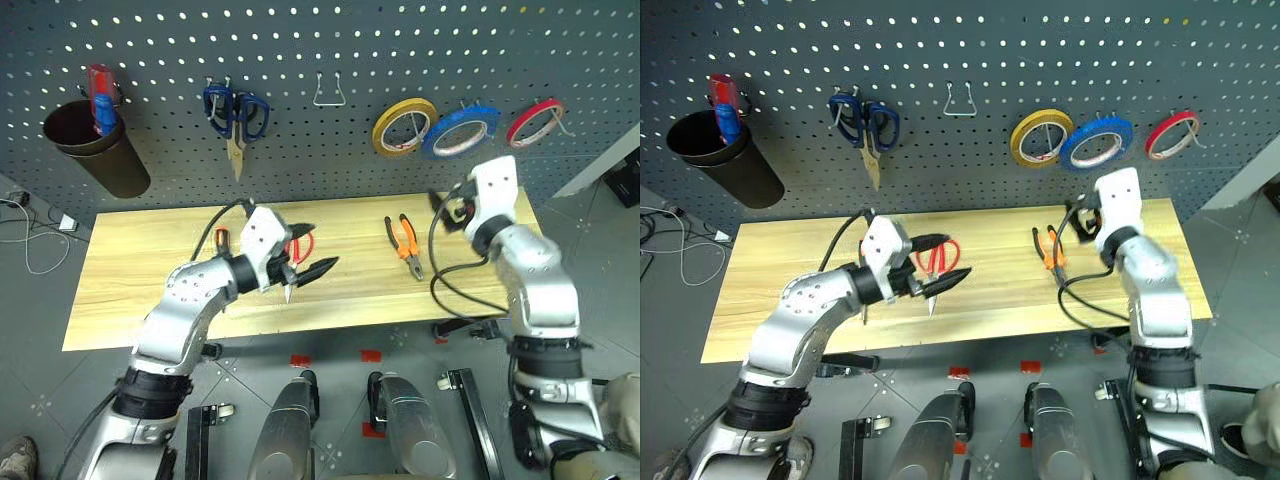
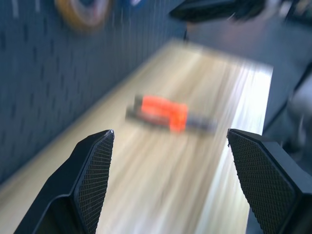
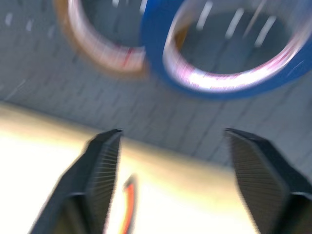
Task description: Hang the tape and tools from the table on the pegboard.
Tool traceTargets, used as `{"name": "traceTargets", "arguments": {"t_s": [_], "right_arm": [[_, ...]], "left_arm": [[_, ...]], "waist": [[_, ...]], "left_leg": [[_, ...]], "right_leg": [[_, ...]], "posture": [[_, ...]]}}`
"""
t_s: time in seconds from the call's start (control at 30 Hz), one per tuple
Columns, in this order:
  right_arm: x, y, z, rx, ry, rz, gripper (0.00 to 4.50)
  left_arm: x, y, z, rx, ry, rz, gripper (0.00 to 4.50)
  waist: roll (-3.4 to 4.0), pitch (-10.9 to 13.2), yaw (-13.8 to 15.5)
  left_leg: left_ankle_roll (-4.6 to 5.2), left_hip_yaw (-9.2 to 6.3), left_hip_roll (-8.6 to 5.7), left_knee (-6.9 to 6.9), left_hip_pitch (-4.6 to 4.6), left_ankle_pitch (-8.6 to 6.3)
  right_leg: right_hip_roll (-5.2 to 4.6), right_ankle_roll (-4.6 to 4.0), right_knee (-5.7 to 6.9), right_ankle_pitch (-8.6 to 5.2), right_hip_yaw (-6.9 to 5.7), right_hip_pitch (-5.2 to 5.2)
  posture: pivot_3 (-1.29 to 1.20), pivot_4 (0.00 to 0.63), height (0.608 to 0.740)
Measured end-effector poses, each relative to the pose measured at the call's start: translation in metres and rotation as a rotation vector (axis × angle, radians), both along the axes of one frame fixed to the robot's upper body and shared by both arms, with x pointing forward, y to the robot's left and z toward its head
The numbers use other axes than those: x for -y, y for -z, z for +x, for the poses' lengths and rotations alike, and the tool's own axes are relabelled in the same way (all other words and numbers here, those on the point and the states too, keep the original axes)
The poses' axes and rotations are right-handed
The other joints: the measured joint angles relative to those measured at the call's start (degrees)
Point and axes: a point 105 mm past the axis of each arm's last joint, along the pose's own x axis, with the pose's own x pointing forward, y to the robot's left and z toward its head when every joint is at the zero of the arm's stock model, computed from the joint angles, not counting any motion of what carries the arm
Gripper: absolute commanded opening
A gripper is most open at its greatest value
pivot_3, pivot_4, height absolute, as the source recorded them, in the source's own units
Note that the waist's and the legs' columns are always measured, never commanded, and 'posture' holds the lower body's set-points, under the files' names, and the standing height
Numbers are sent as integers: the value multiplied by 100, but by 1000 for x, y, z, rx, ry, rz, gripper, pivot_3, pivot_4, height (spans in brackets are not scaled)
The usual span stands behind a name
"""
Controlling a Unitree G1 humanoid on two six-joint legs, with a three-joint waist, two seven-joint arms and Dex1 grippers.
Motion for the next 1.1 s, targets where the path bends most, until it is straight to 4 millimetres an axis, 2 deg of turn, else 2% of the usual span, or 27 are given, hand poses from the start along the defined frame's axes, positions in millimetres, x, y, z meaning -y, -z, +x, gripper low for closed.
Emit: {"name": "traceTargets", "arguments": {"t_s": [0.07,0.13,0.2,0.27,0.47,0.67,0.87,1.0,1.1], "right_arm": [[-8,7,-4,-40,11,27,4483],[-23,15,-8,-103,24,60,4483],[-34,37,-9,-222,70,87,4483],[-35,58,-5,-340,123,55,4483],[-31,59,21,-392,192,9,4483],[-33,79,41,-476,188,-10,4483],[-30,85,55,-510,171,-24,4483],[-29,95,58,-552,157,-45,4483],[-30,94,60,-557,127,-78,3640]], "left_arm": [[-6,9,-3,-16,5,34,3920],[-22,20,-7,-13,6,129,3920],[-43,35,-10,-24,-5,234,3920],[-52,44,-13,-36,-2,284,3920],[-47,45,-16,-20,37,287,3920],[-42,43,-15,-17,46,269,3920],[-40,42,-14,-12,48,265,3920],[-38,40,-14,-6,51,260,3920],[-37,40,-13,-6,54,254,3920]], "waist": [[6,5,8],[6,5,-8],[9,7,-45],[23,19,-44],[27,33,18],[27,44,-16],[27,50,-48],[27,53,-54],[26,54,-57]], "left_leg": [[0,-1,-1,0,-2,0],[0,-3,4,-4,1,-1],[-1,-2,5,-14,0,-1],[-1,0,3,-14,-4,-1],[0,-1,-3,-12,-11,-1],[0,3,-2,-14,-11,-1],[0,4,-2,-14,-11,-1],[0,5,-2,-14,-11,-1],[1,6,-2,-13,-11,-1]], "right_leg": [[-2,-1,0,1,0,-4],[0,-3,-1,-1,0,-5],[0,-11,1,-3,0,-14],[-4,-13,1,-3,0,-18],[-6,-12,-4,-3,-5,-19],[-3,-11,0,-3,-6,-19],[-1,-11,2,-3,-6,-19],[-1,-11,1,-3,-6,-19],[-1,-10,3,-3,-5,-19]], "posture": [[-51,397,740],[-49,400,740],[-43,403,740],[-38,404,740],[-24,409,740],[-11,412,740],[-9,413,740],[-11,414,740],[-11,414,740]]}}
